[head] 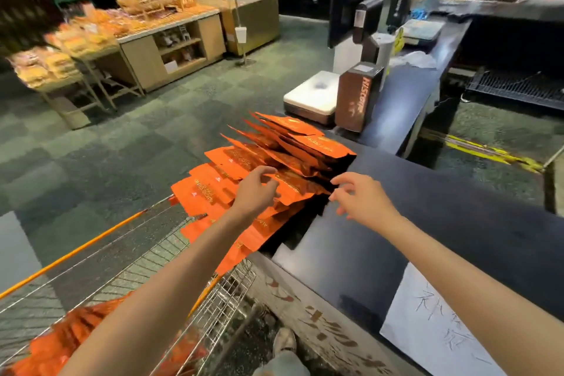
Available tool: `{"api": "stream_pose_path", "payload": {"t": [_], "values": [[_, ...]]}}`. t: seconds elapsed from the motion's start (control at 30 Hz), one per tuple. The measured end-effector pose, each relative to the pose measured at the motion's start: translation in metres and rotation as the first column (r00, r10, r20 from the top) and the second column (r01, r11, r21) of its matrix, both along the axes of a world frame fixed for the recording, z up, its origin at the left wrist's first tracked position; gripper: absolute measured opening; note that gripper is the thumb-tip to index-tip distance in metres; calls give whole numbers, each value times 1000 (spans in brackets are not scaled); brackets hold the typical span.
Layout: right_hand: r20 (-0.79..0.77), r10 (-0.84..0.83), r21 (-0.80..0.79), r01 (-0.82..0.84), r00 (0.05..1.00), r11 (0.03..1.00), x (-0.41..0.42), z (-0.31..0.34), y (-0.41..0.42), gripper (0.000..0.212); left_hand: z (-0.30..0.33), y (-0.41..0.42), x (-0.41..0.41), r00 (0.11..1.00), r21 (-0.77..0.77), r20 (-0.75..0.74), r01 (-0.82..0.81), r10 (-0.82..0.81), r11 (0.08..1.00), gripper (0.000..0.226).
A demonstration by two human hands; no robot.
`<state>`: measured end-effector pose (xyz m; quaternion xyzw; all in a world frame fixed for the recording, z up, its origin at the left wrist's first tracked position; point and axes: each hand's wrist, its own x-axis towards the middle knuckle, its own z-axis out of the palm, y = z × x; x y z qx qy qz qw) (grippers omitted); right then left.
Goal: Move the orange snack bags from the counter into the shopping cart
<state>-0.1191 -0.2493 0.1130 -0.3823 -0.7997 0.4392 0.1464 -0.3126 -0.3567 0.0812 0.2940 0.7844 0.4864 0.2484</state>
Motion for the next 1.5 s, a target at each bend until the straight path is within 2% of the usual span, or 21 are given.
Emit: {"api": "stream_pose_path", "payload": {"t": [0.3, 0.47, 0.6, 0.73, 0.9, 1.0, 1.13, 1.27, 1.33, 1.43, 1.5], "values": [[24, -56, 67, 54, 998, 996, -68, 3, 96, 28, 7, 115, -84, 998, 44, -62, 37, -34, 998, 21], [104, -67, 124, 54, 992, 991, -119, -15, 156, 28, -4, 183, -145, 989, -1, -126, 74, -73, 997, 19], [169, -43, 135, 20, 985, 991, -141, -30, 188, 28, -6, 220, -171, 955, -52, -280, 87, -98, 995, 25], [292, -1, 123, -36, 957, 992, -167, -53, 224, 37, -23, 265, -196, 932, -189, -313, 124, -180, 974, 34], [495, 174, 43, -224, 851, 974, -195, -93, 256, 64, -56, 303, -225, 861, -382, -374, 195, -344, 903, 49], [585, 234, -10, -282, 776, 959, -204, -115, 261, 75, -74, 318, -238, 791, -550, -385, 216, -475, 807, 53], [595, 234, 10, -298, 769, 954, -214, -134, 261, 75, -94, 327, -247, 644, -691, -445, 195, -623, 695, 42], [543, 250, -33, -277, 802, 960, -222, -146, 259, 68, -107, 329, -259, 512, -730, -542, 107, -666, 676, 28], [532, 221, 38, -284, 818, 958, -223, -147, 255, 59, -109, 334, -267, 512, -738, -542, 89, -666, 669, 22], [509, 158, 216, -303, 846, 928, -222, -147, 252, 26, -108, 339, -280, 512, -746, -549, 55, -661, 663, 21], [531, 117, 279, -303, 839, 911, -220, -144, 254, 19, -106, 340, -285, 502, -736, -573, 32, -648, 676, 26]]}}
